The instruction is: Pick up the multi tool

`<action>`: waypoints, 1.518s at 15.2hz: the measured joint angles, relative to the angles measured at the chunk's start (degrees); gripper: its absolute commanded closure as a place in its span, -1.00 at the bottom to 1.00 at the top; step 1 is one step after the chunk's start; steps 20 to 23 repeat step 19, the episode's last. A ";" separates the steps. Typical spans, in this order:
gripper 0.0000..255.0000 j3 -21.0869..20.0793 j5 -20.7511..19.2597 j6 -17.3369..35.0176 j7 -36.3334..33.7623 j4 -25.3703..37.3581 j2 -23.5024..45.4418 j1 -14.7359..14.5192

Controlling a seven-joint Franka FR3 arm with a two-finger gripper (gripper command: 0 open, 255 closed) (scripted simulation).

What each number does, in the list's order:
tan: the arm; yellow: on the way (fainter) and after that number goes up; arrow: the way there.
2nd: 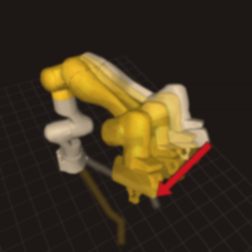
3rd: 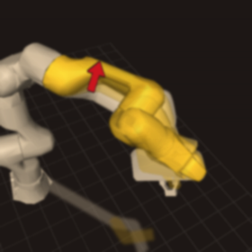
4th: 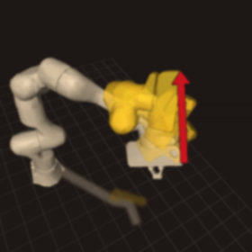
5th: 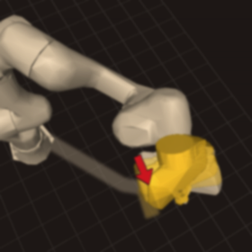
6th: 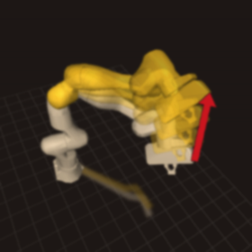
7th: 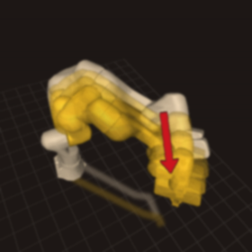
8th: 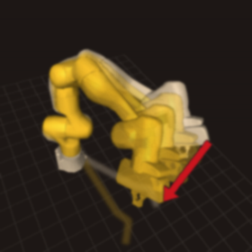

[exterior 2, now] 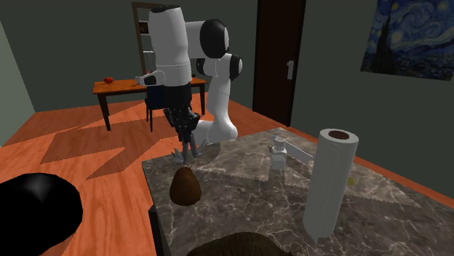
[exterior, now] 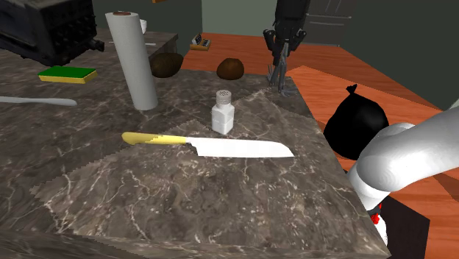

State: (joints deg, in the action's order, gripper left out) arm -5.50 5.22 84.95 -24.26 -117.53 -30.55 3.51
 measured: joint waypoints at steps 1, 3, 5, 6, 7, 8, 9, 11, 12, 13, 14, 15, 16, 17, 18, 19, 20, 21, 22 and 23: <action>1.00 0.00 0.00 0.00 0.00 0.00 0.00 0.00; 1.00 0.00 0.00 0.02 -0.01 -0.02 -0.01 0.00; 1.00 -0.02 0.00 -0.73 -0.10 1.01 0.29 -0.01; 1.00 0.01 -0.04 -1.41 -0.12 1.92 0.52 0.01; 1.00 0.05 -0.07 -2.19 -0.15 2.93 0.75 0.03; 1.00 0.00 -0.05 -2.92 -0.28 3.91 0.99 0.01; 1.00 0.04 -0.08 -3.42 -0.28 4.66 1.23 0.03; 1.00 0.10 -0.14 -4.97 -0.36 6.87 1.89 0.07; 1.00 0.09 -0.16 -5.76 -0.44 8.10 2.33 0.07; 1.00 0.18 -0.24 -6.49 -0.38 9.28 2.79 0.12; 1.00 0.16 -0.21 -7.14 -0.49 10.00 2.86 0.11; 1.00 0.08 -0.20 -7.93 -0.66 11.33 3.38 0.09; 1.00 0.11 -0.20 -8.77 -0.71 12.22 3.44 0.09; 1.00 0.15 -0.25 -9.63 -0.73 13.56 3.92 0.12; 1.00 0.18 -0.29 -10.36 -0.75 14.80 4.43 0.14; 1.00 0.15 -0.29 -10.82 -0.84 15.50 4.67 0.14; 1.00 0.15 -0.29 -10.82 -0.84 15.50 4.67 0.14; 1.00 0.15 -0.29 -10.82 -0.84 15.50 4.67 0.14; 1.00 0.15 -0.29 -10.82 -0.84 15.50 4.67 0.14; 1.00 0.15 -0.29 -10.82 -0.84 15.50 4.67 0.14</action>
